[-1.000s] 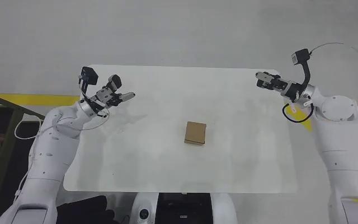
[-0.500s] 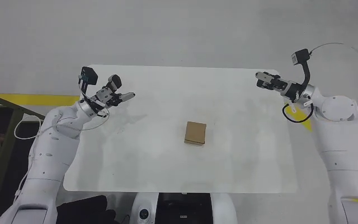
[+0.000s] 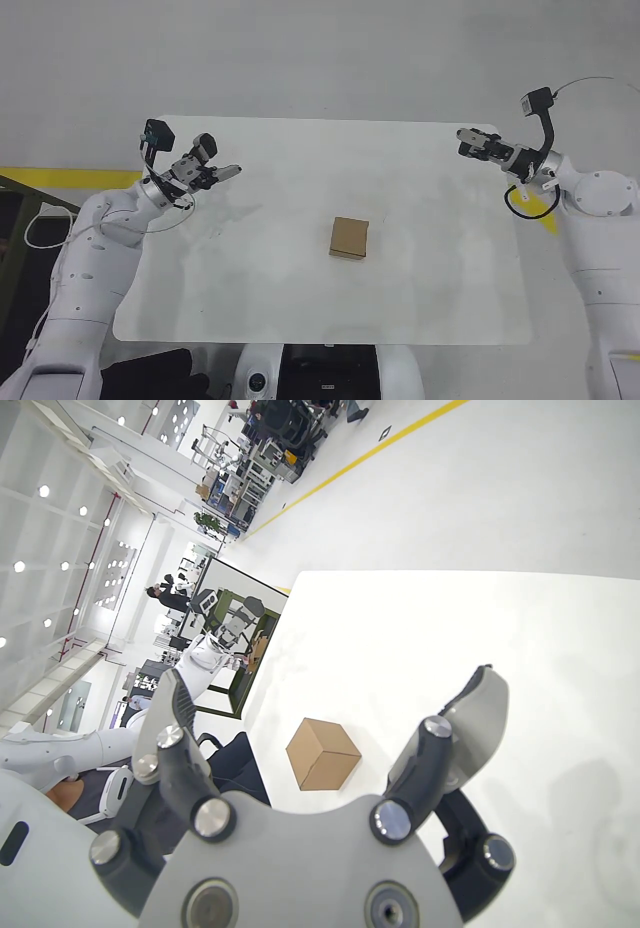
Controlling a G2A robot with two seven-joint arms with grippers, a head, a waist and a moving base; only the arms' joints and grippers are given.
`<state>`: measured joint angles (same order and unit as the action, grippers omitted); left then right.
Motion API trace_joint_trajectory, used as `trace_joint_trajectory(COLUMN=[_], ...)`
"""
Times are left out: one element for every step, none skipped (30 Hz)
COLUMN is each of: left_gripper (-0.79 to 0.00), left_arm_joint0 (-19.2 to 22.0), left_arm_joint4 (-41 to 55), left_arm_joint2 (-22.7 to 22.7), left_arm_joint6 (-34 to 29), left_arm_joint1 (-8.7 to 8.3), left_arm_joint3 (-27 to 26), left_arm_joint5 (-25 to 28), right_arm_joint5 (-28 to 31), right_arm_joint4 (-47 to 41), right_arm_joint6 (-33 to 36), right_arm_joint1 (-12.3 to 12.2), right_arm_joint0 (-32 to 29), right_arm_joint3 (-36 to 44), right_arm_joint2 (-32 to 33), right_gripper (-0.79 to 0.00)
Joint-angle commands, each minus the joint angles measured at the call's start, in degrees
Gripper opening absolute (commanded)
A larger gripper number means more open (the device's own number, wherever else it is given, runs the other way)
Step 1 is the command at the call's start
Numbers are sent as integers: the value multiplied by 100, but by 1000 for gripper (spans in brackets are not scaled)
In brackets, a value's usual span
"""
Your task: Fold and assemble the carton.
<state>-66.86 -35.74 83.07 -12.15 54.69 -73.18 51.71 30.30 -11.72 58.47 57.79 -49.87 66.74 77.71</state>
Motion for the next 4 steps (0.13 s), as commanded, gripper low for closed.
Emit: trace_joint_trajectory(left_gripper=[-1, -1, 0, 0], left_arm_joint0=[0, 0, 0, 0], left_arm_joint4=[0, 0, 0, 0], left_arm_joint2=[0, 0, 0, 0], left_arm_joint6=[0, 0, 0, 0], left_arm_joint1=[0, 0, 0, 0], left_arm_joint3=[0, 0, 0, 0], left_arm_joint5=[0, 0, 0, 0], right_arm_joint5=[0, 0, 0, 0], right_arm_joint4=[0, 0, 0, 0], right_arm_joint6=[0, 0, 0, 0], right_arm_joint1=[0, 0, 0, 0], right_arm_joint0=[0, 0, 0, 0], right_arm_joint3=[0, 0, 0, 0], right_arm_joint2=[0, 0, 0, 0], right_gripper=[0, 0, 0, 0])
